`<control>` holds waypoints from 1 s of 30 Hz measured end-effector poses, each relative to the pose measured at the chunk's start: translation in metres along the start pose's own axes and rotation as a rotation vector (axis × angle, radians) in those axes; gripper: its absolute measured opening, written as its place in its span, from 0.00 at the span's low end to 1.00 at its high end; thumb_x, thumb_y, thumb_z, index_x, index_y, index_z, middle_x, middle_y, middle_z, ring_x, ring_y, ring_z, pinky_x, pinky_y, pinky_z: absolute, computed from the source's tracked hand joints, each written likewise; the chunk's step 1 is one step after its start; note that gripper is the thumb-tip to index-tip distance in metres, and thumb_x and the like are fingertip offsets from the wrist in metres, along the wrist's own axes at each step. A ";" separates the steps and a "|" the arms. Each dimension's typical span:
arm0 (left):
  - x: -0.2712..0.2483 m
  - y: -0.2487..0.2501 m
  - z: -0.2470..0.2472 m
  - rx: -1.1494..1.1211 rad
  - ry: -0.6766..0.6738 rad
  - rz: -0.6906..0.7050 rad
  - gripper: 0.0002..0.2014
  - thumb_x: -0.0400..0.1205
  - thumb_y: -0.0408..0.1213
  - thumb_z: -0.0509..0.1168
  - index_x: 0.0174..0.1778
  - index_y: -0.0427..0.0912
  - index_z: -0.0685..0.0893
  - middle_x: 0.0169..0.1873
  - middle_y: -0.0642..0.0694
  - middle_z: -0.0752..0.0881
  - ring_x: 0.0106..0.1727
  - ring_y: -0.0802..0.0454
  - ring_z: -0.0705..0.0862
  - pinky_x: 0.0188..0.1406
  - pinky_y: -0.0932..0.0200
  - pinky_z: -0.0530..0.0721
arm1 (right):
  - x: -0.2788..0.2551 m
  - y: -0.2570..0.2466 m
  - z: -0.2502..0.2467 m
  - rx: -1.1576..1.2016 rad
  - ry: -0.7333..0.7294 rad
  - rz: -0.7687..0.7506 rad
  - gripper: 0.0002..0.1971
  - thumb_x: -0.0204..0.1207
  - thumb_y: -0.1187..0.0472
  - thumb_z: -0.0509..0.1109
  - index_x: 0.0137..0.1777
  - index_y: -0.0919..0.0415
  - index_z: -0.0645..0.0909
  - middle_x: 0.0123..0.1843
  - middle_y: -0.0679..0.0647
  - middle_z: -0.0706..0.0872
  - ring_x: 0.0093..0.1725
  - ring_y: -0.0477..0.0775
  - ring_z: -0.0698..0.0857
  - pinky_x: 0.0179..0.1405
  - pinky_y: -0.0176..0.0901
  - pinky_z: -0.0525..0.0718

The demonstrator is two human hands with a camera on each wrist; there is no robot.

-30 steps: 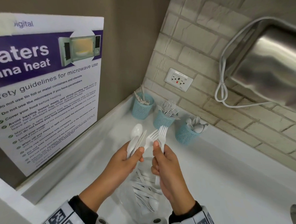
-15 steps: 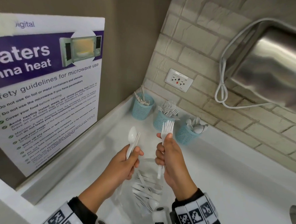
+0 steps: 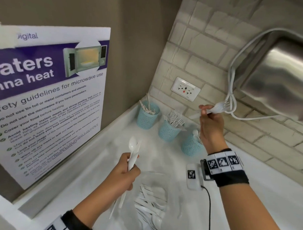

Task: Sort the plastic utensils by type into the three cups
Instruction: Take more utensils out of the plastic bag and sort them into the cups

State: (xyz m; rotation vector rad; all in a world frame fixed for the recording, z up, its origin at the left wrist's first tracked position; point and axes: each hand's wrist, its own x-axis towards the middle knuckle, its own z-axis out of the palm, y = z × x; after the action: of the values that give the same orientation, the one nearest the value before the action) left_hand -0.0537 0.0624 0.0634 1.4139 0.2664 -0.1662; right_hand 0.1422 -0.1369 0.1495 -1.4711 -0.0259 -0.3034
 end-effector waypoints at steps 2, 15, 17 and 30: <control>0.000 0.002 0.001 -0.038 -0.012 -0.020 0.13 0.81 0.29 0.58 0.57 0.50 0.74 0.32 0.50 0.68 0.30 0.55 0.68 0.28 0.63 0.70 | 0.019 0.007 -0.001 -0.041 0.026 -0.036 0.18 0.78 0.79 0.60 0.38 0.55 0.79 0.45 0.50 0.85 0.50 0.45 0.83 0.63 0.40 0.78; -0.006 0.008 -0.005 0.043 -0.087 -0.019 0.14 0.81 0.27 0.55 0.61 0.41 0.71 0.41 0.45 0.71 0.37 0.52 0.69 0.27 0.74 0.72 | 0.063 0.085 0.010 -0.371 -0.031 0.145 0.12 0.78 0.75 0.66 0.58 0.65 0.82 0.51 0.54 0.87 0.49 0.51 0.85 0.48 0.42 0.81; -0.007 0.006 -0.006 0.078 -0.096 0.008 0.13 0.83 0.24 0.52 0.62 0.37 0.70 0.40 0.45 0.71 0.36 0.53 0.71 0.24 0.77 0.70 | 0.068 0.089 0.007 -0.413 -0.047 0.161 0.16 0.77 0.75 0.65 0.61 0.62 0.82 0.56 0.54 0.87 0.54 0.52 0.86 0.55 0.48 0.85; -0.006 0.003 0.000 -0.029 -0.103 0.042 0.13 0.88 0.29 0.51 0.64 0.45 0.75 0.44 0.43 0.81 0.37 0.51 0.87 0.40 0.64 0.85 | 0.016 0.055 0.028 -0.450 -0.085 0.046 0.19 0.75 0.75 0.59 0.57 0.55 0.80 0.48 0.51 0.85 0.46 0.49 0.83 0.46 0.33 0.79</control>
State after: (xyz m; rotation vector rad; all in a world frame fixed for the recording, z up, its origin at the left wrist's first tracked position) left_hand -0.0589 0.0629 0.0681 1.3764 0.1532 -0.1995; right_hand 0.1742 -0.1082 0.1021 -1.9282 0.0092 -0.2168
